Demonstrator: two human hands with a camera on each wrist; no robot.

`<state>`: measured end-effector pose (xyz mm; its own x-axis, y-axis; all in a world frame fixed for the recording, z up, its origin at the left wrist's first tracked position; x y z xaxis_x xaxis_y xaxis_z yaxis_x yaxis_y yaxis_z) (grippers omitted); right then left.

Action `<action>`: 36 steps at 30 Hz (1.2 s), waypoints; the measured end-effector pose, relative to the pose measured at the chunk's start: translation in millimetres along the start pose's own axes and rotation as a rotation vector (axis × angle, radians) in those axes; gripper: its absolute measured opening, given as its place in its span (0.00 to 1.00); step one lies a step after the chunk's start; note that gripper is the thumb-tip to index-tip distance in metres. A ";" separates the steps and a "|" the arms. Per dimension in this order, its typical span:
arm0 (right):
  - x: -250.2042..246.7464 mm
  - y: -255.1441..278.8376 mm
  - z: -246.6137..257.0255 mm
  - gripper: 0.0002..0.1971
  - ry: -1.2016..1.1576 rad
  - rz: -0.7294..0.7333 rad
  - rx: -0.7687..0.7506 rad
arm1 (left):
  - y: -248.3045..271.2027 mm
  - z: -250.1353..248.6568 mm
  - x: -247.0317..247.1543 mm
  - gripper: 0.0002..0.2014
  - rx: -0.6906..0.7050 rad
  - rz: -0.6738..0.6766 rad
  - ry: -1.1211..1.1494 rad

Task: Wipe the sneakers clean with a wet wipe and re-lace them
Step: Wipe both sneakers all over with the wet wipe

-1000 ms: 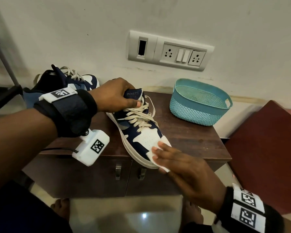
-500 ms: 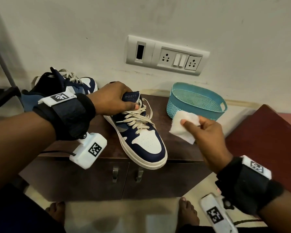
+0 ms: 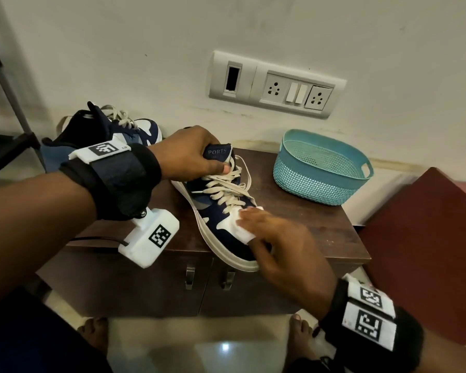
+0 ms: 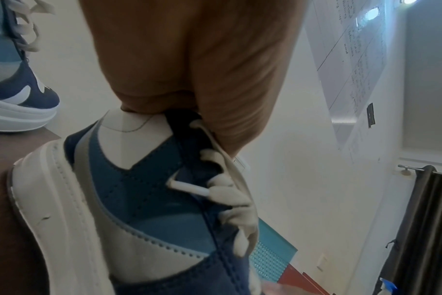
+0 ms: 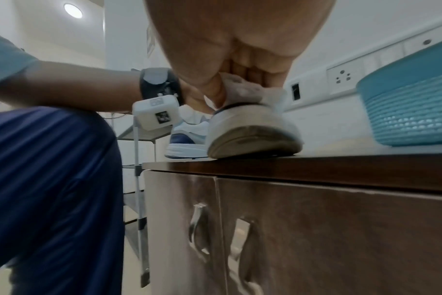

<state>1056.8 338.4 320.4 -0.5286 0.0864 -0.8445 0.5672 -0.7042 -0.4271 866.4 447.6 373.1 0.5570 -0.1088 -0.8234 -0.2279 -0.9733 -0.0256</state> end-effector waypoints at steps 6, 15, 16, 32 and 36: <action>-13.1 -4.3 -30.1 0.12 0.019 0.030 0.018 | 2.0 0.0 -0.4 0.19 0.004 -0.004 0.004; -26.4 -14.6 -6.9 0.11 -0.017 -0.223 0.022 | -0.6 1.5 0.1 0.19 0.002 -0.003 0.003; -10.7 -13.7 4.6 0.13 0.025 -0.143 -0.060 | -0.6 1.3 0.1 0.19 0.004 -0.002 0.004; 21.6 -16.2 41.3 0.15 0.306 0.167 -0.425 | -5.6 2.1 2.7 0.19 0.026 0.009 -0.025; 4.9 -23.6 7.7 0.14 0.245 0.136 -0.252 | -3.5 3.2 0.3 0.18 0.023 0.018 -0.016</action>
<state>1036.0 350.0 328.8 -0.2886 0.1915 -0.9381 0.7755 -0.5278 -0.3464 864.9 451.6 371.1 0.5397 -0.1225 -0.8329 -0.2558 -0.9664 -0.0237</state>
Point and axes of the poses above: each hand's wrist, its own y-axis away from the middle knuckle, its own x-axis out of the palm, z = x × y, the point moved 5 cm from there along -y, towards the middle knuckle, and after that the axes turned 6 degrees about -x, right-handed, at the moved point
